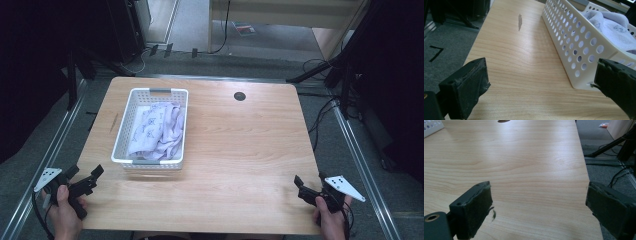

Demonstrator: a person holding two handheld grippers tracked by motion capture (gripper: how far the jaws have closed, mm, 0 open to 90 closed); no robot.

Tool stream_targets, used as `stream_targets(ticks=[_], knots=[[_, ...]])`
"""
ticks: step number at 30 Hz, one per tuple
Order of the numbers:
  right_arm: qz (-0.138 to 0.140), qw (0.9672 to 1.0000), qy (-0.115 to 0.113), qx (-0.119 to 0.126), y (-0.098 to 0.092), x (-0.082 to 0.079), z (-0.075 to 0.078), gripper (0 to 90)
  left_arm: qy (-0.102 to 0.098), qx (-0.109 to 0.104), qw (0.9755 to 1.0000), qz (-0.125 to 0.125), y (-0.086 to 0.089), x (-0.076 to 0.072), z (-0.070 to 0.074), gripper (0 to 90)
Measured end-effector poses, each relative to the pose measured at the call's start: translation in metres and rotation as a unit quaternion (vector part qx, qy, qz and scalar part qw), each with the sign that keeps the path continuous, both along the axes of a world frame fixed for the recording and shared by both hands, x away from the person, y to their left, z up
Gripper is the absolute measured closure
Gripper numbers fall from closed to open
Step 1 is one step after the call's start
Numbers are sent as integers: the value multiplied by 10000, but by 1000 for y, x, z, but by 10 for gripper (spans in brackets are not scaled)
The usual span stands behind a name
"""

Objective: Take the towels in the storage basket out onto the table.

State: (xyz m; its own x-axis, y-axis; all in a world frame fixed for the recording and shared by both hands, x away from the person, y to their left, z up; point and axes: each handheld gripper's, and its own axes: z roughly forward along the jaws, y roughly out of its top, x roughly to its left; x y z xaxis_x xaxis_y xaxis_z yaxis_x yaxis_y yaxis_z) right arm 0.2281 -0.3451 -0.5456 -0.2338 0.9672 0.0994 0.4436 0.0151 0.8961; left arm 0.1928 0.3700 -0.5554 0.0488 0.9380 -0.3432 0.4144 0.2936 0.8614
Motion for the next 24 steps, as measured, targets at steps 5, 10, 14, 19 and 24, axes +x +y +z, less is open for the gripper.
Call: stream_targets(ticks=[5, 10, 14, 19, 24], knots=[[-2, 10000, -1, 5, 0, 0, 0, 70, 272, 61, 9993, 236, 4, 7, 0, 0], [9, 10000, 3, -2, 0, 0, 0, 70, 412, 5, 9989, 210, 7, 8, 1, 0], [-12, 10000, -12, 11, 0, 0, 0, 70, 375, -125, 9992, 70, 11, 5, 5, 0], [4, 10000, -14, -9, 0, 0, 0, 70, 310, -167, 9994, 47, 12, 1, 12, 0], [-5, 10000, 1, 7, 0, 0, 0, 70, 163, 17, 9999, -48, 7, 0, 35, 0]])
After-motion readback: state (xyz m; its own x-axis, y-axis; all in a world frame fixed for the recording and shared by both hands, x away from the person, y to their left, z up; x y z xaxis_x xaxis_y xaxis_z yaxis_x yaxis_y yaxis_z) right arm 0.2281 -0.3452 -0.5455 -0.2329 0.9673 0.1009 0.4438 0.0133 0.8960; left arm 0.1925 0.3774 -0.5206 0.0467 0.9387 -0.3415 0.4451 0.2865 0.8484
